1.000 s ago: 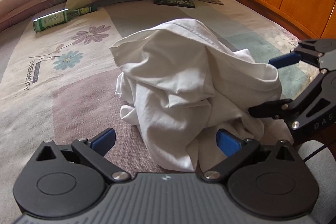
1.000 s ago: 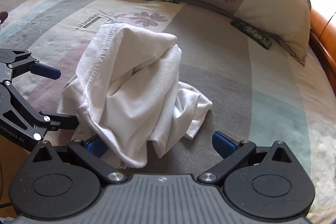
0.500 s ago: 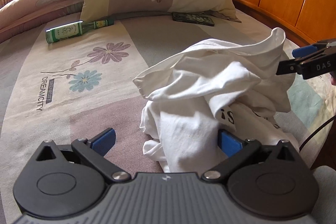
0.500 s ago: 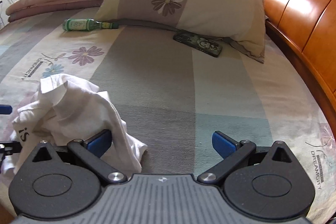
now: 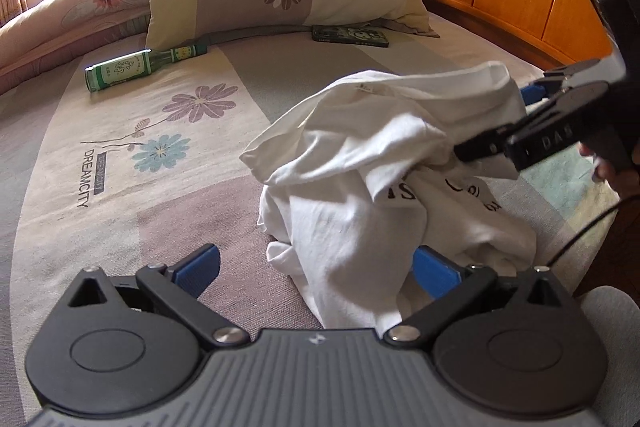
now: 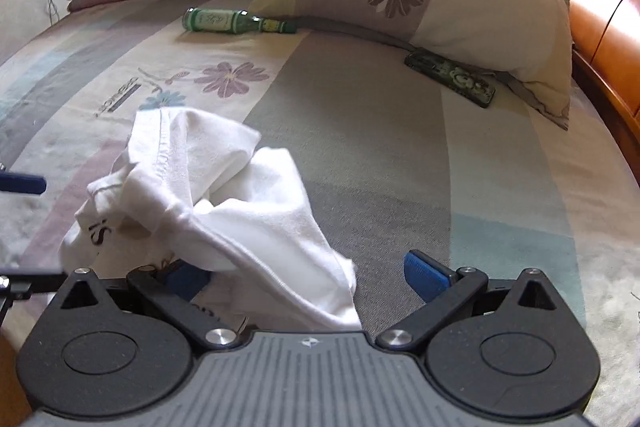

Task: Fold clothes

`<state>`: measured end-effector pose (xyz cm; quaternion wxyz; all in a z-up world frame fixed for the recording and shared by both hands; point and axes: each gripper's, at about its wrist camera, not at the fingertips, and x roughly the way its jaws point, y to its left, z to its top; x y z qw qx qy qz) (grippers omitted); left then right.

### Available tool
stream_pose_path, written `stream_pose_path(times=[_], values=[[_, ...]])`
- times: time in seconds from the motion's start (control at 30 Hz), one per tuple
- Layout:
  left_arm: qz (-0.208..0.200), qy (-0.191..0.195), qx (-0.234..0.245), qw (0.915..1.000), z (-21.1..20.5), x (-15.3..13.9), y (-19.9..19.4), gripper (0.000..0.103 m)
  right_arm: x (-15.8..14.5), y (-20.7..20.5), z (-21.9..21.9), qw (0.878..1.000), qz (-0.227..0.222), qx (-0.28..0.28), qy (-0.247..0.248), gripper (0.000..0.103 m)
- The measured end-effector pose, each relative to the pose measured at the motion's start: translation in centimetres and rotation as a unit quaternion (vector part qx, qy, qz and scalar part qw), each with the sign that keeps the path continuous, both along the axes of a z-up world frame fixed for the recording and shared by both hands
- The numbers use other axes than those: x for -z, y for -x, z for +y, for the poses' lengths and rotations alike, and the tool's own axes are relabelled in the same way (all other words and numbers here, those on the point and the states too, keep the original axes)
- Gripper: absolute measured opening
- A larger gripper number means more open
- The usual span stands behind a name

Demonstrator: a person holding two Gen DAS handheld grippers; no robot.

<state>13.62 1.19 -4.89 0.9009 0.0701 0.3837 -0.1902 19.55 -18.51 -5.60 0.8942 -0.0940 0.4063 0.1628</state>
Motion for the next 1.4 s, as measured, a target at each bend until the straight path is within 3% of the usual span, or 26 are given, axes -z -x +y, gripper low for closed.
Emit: stream_pose_path(times=[0.17,0.33,0.53,0.7,0.9,1.0,1.13,1.4], values=[[-0.001,0.018,0.0,0.9998,0.5,-0.6,0.0,0.102,-1.4,-3.1,-1.1,1.0,-0.013,0.027,-0.006,0.103],[0.005,0.033,0.003,0.9994,0.3,-0.8,-0.5,0.102,0.1,-7.5,-0.1,0.999,0.001,0.019,0.044,0.103],[-0.005,0.031,0.01,0.9995,-0.4,-1.3,-1.0,0.102,0.3,-11.8,-1.3,0.992,-0.018,0.102,0.067,0.103],[-0.009,0.043,0.02,0.9988,-1.2,-1.6,-1.5,0.102,-1.1,-8.5,-1.6,0.996,-0.019,0.068,0.047,0.103],[-0.01,0.027,0.008,0.9996,-3.3,-0.8,-3.5,0.102,-2.1,-2.0,-1.8,0.999,-0.018,0.037,0.022,0.103],[-0.008,0.01,-0.016,0.9998,-3.9,-0.3,-5.1,0.102,-2.2,0.7,-1.7,0.999,-0.019,0.039,0.017,0.103],[-0.021,-0.044,-0.055,0.9973,-3.2,-0.1,-6.3,0.102,-2.0,3.2,-1.7,0.998,-0.026,0.047,0.018,0.103],[-0.012,-0.086,-0.103,0.9908,1.8,-0.1,-8.8,0.103,-1.0,3.3,-1.9,0.998,-0.012,0.055,0.013,0.103]])
